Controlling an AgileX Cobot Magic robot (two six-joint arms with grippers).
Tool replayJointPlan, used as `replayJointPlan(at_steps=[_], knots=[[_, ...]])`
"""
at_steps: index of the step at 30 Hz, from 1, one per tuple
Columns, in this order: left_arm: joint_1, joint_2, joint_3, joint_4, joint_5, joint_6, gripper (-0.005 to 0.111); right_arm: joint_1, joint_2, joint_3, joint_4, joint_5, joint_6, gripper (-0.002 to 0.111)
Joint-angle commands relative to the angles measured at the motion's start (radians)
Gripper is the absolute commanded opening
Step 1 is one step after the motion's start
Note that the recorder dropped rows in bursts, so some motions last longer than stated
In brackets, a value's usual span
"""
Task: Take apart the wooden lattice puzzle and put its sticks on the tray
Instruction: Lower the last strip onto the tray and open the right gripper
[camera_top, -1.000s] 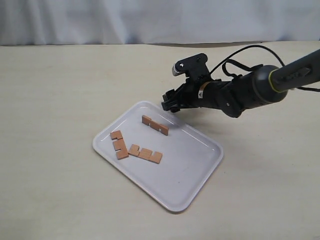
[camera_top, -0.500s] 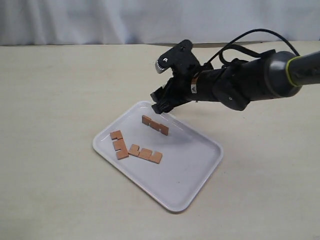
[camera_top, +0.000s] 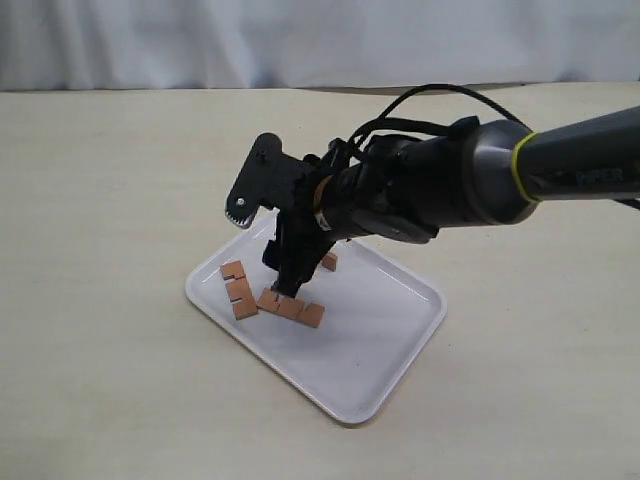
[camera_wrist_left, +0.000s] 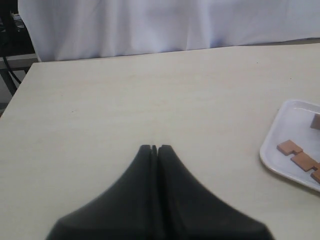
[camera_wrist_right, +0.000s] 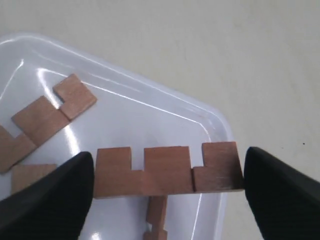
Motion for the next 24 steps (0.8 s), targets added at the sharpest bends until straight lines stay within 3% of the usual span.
replayJointPlan(at_steps=[1,8,12,15,21,24], knots=[[-0.009,-0.001,0.002,0.0,-0.012,-0.002,0.0,0.025,-0.009,-0.007,0.066,0.025,-0.103,0.004],[-0.009,-0.001,0.002,0.0,-0.012,-0.002,0.0,0.029,-0.009,-0.007,0.277,-0.052,-0.158,0.005],[-0.009,-0.001,0.002,0.0,-0.012,-0.002,0.0,0.037,-0.009,-0.007,0.289,-0.059,-0.158,0.009],[-0.009,-0.001,0.002,0.0,-0.012,-0.002,0.0,0.037,-0.009,-0.007,0.315,-0.059,-0.155,0.025],[-0.009,-0.001,0.002,0.0,-0.012,-0.002,0.0,0.037,-0.009,-0.007,0.337,-0.059,-0.156,0.076],[-0.009,-0.001,0.002,0.0,-0.012,-0.002,0.0,0.037,-0.009,-0.007,0.337,-0.071,-0.156,0.09]])
